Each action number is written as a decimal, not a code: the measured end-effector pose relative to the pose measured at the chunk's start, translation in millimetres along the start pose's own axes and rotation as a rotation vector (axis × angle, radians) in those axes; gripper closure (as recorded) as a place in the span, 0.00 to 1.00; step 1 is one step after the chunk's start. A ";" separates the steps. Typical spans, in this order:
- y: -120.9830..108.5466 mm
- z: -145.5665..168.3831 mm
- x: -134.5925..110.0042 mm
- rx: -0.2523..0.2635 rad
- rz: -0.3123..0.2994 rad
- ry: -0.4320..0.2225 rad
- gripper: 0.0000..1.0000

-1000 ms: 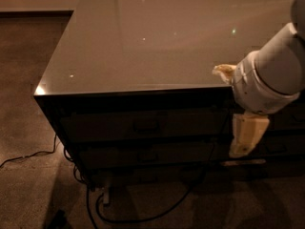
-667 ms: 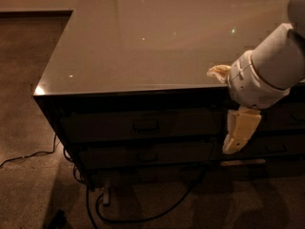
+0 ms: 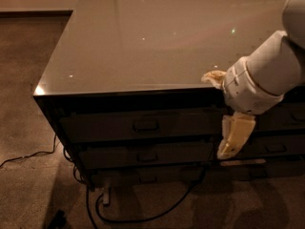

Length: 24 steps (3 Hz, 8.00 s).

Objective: Open top drawer

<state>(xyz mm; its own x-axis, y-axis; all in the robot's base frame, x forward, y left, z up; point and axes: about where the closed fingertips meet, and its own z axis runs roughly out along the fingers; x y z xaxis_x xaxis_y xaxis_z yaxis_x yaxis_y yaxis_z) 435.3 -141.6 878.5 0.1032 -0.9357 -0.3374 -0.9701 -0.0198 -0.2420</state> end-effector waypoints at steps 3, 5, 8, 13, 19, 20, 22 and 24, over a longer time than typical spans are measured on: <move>32.4 83.4 -28.7 -0.089 -0.018 -0.095 0.00; 1.9 153.6 -12.0 -0.164 0.002 -0.022 0.00; -32.0 160.6 14.9 -0.162 0.036 -0.021 0.00; -61.6 197.5 44.6 -0.111 0.166 -0.143 0.00; -69.1 258.6 58.4 -0.145 0.191 -0.075 0.42; -70.6 253.5 56.5 -0.145 0.191 -0.075 0.65; -61.4 246.2 55.5 -0.138 0.189 -0.066 1.00; -50.4 238.9 54.8 -0.134 0.193 -0.057 0.58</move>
Offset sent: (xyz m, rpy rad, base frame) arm -0.0282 0.0527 -0.0747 0.1306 0.0963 0.0733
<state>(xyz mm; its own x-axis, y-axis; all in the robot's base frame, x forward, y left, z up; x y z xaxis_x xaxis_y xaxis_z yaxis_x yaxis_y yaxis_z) 542.3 -107.7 654.9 -0.0785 -0.9052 -0.4176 -0.9931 0.1074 -0.0461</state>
